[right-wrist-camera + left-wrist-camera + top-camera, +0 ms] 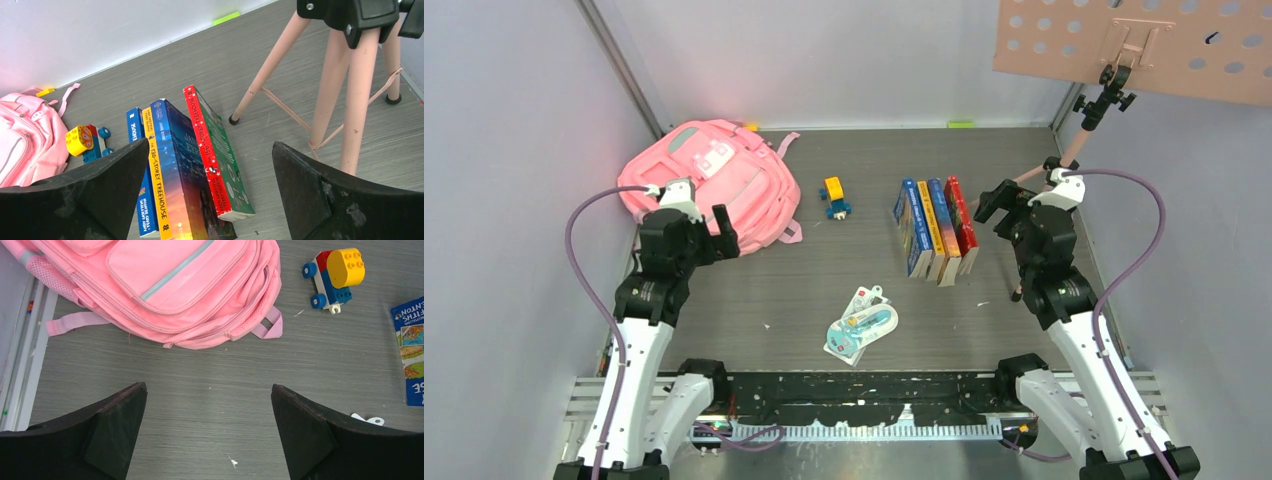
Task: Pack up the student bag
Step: Move the student bag to the center of the board.
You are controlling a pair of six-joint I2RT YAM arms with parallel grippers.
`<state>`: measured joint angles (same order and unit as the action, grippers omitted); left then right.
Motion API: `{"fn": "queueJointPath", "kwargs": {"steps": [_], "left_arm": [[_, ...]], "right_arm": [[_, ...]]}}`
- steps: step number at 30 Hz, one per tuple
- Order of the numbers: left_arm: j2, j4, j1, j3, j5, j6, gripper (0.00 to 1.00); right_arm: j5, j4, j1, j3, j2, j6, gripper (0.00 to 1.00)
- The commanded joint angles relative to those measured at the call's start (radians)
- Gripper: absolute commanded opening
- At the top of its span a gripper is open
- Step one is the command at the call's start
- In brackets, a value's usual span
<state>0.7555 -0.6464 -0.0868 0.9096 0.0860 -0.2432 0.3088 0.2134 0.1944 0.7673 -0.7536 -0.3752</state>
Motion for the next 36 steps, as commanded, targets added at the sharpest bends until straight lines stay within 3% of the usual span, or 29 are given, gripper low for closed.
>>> {"fn": "queueJointPath", "kwargs": {"steps": [1,7,14,21,25,28,36], "left_arm": [[0.006,0.007,-0.002,0.015,0.005,-0.019,0.98],[0.028,0.017,-0.002,-0.004,0.062,0.0,0.98],[0.166,-0.016,-0.002,0.088,-0.018,0.066,0.98],[0.417,-0.102,-0.02,0.235,-0.006,0.116,0.98],[0.567,-0.133,-0.107,0.332,0.075,0.173,0.99],[0.692,-0.154,-0.162,0.414,0.111,0.191,0.89],[0.96,-0.186,-0.183,0.587,0.167,0.183,0.89]], "right_arm": [[0.029,-0.036,0.001,0.015,0.017,0.014,1.0],[0.038,-0.044,0.002,0.014,0.013,0.016,1.0],[0.04,-0.047,0.002,0.003,0.028,0.02,1.0],[0.054,-0.037,0.002,0.002,0.03,0.02,1.0],[0.057,-0.037,0.002,0.004,0.027,0.016,1.0],[0.064,-0.036,0.002,0.007,0.021,0.016,1.0],[0.087,-0.027,0.002,0.01,0.012,0.011,1.0]]}}
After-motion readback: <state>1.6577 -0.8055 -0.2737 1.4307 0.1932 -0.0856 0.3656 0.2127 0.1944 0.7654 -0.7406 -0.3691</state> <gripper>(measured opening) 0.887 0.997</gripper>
